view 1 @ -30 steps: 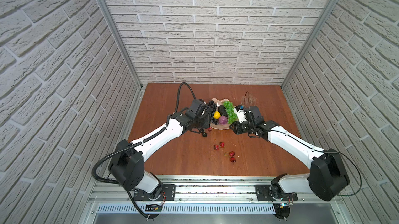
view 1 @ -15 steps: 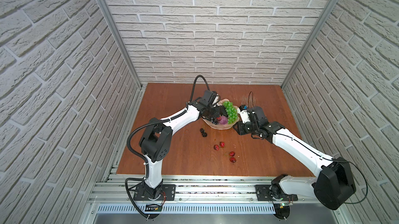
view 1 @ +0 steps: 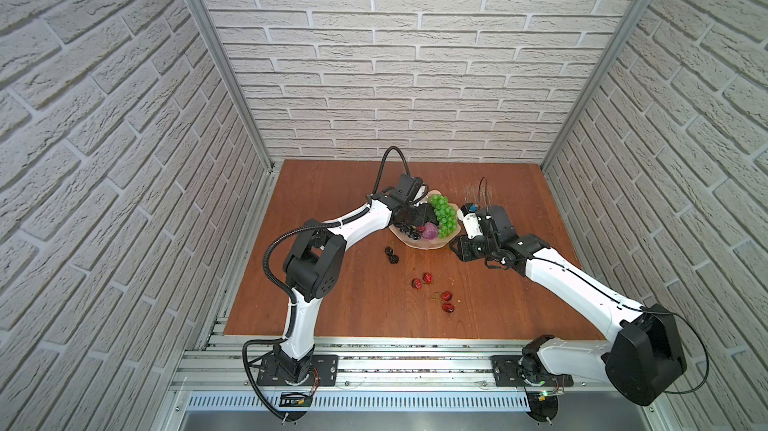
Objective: Place and organize the fake fruits in the fruit bowl
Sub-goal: 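Lift the red cherries with the left gripper and carry them over the bowl, then release the red cherries into the bowl while the right gripper lowers over cherries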
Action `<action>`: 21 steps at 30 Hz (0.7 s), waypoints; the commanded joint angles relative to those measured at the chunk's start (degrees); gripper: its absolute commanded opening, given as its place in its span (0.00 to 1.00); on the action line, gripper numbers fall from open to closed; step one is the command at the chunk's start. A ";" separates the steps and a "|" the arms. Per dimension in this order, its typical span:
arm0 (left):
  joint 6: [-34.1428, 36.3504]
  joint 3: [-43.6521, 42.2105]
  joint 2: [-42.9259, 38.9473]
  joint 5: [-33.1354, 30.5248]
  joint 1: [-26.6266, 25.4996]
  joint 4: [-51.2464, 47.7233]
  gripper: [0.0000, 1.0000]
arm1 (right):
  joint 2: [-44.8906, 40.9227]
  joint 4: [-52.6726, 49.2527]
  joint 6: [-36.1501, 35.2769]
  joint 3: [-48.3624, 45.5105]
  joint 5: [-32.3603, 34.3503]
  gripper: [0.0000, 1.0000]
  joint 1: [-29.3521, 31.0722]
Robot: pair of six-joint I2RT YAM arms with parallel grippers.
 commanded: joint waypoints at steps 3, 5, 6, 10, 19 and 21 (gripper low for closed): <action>1.08 0.35 -0.82 -0.71 0.36 1.10 0.33 | -2.13 -0.76 -0.32 -0.50 0.21 0.35 0.18; 1.19 0.47 -1.30 -0.61 0.37 1.09 0.34 | -2.35 -1.13 -0.26 -0.34 0.19 0.36 0.18; 1.27 0.60 -1.65 -0.54 0.34 0.97 0.35 | -2.39 -1.45 -0.30 -0.20 0.17 0.36 0.25; 1.27 0.56 -4.20 -0.19 0.36 0.85 0.38 | -2.77 -3.25 -0.86 0.70 0.05 0.36 0.54; -1.16 -4.05 -13.33 -0.95 1.45 -3.93 0.53 | -3.26 -12.85 -3.22 3.25 6.25 0.40 7.10; -1.77 -7.02 -15.76 -1.23 1.89 -4.28 0.55 | -2.09 -14.96 -3.45 3.74 7.75 0.41 9.57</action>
